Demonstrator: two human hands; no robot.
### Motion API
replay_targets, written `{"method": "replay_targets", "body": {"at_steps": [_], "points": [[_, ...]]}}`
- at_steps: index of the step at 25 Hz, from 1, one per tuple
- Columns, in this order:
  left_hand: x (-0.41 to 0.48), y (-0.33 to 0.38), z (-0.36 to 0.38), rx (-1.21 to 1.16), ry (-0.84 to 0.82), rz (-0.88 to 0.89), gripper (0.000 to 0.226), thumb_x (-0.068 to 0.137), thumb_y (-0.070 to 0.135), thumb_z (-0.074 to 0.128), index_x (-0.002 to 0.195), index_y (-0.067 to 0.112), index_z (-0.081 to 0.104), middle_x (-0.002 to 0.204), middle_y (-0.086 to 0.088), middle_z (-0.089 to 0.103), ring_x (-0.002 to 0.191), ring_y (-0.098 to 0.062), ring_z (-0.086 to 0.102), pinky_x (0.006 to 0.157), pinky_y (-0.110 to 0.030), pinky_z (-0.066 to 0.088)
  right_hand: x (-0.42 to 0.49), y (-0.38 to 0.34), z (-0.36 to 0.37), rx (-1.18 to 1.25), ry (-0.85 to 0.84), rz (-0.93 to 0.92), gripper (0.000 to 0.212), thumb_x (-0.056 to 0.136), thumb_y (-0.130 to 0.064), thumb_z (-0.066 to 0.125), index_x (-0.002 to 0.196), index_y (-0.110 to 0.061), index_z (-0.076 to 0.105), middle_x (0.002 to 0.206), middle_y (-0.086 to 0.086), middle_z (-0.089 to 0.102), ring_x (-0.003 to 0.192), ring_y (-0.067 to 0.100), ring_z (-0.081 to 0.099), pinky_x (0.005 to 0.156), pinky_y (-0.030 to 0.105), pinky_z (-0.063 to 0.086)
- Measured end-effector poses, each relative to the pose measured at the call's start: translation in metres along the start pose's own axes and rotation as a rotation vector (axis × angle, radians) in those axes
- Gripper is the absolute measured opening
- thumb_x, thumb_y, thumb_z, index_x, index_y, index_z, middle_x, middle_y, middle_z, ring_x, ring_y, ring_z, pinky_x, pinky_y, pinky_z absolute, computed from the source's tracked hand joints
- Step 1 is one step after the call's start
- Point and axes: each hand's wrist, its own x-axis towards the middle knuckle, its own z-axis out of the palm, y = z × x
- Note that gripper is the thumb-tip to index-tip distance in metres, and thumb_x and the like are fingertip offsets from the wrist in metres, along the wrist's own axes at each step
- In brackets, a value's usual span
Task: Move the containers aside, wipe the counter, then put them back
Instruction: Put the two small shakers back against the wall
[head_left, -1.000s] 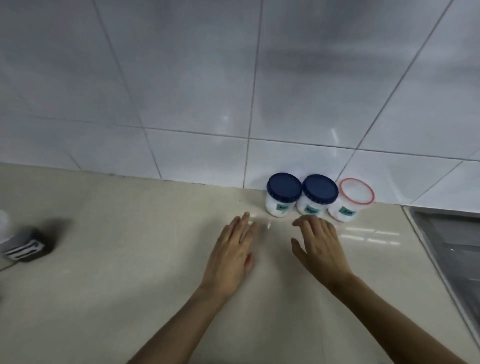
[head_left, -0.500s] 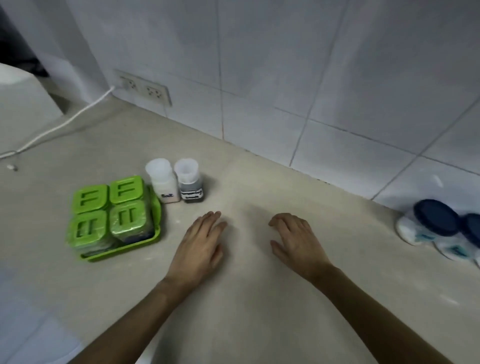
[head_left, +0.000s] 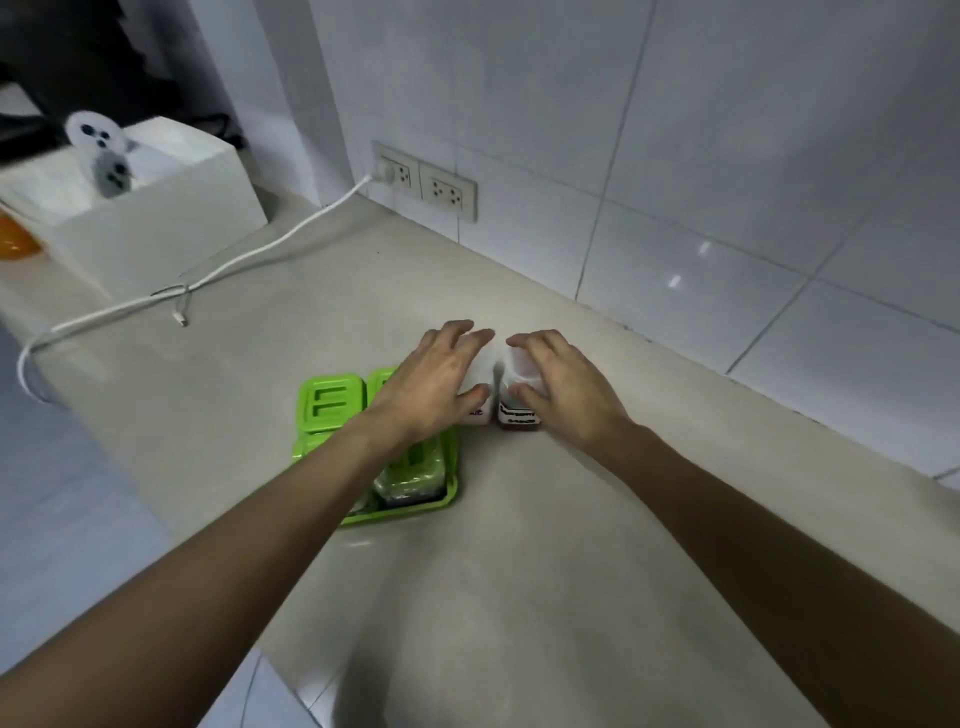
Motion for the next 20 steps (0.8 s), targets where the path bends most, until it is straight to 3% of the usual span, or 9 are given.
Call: {"method": "replay_targets", "body": {"at_steps": [4,9,14,18,20], "points": [[0.019,0.006,-0.002,0.076,-0.046,0.037,0.052,0.088,0.028,0.062,0.135,0.015,0.044,0.125,-0.013,0.046,0.110,-0.034,0.053,0.095,-0.040,0.043,-0.025,0.016,-0.015,0.018,0.049,0.011,0.046,0.090,-0.029,0.058,0.133,-0.021,0.043,0.133,0.003,0.043,0.116,0.023,0.052,0.100,0.035,0.044],[0.023,0.074,-0.018,0.372,-0.283,0.352,0.049,0.089,0.042,0.057,0.132,0.022,0.044,0.121,-0.006,0.047,0.100,-0.028,0.059,0.079,-0.038,0.050,-0.107,0.081,-0.068,0.007,0.107,0.172,0.046,0.088,-0.035,0.061,0.130,-0.022,0.045,0.128,0.001,0.048,0.110,0.020,0.054,0.092,0.030,0.045],[0.032,0.203,0.011,0.134,-0.404,0.544,0.050,0.088,0.046,0.057,0.134,0.028,0.044,0.122,0.002,0.049,0.102,-0.021,0.058,0.087,-0.032,0.047,-0.203,0.177,-0.143,-0.111,0.202,0.430,0.047,0.087,-0.034,0.064,0.128,-0.017,0.049,0.125,0.005,0.052,0.106,0.024,0.055,0.084,0.023,0.038],[0.050,0.297,0.049,-0.035,-0.360,0.552,0.054,0.086,0.040,0.062,0.134,0.026,0.040,0.122,0.003,0.050,0.106,-0.021,0.054,0.088,-0.033,0.045,-0.248,0.231,-0.189,-0.216,0.178,0.539,0.049,0.086,-0.033,0.066,0.130,-0.018,0.050,0.125,0.009,0.052,0.105,0.029,0.055,0.082,0.032,0.043],[0.065,0.336,0.066,-0.074,-0.290,0.531,0.049,0.084,0.034,0.066,0.124,0.021,0.040,0.118,-0.001,0.053,0.102,-0.024,0.054,0.083,-0.035,0.045,-0.256,0.252,-0.204,-0.259,0.158,0.537,0.051,0.084,-0.033,0.068,0.130,-0.017,0.050,0.124,0.012,0.053,0.104,0.034,0.056,0.083,0.036,0.047]]}}
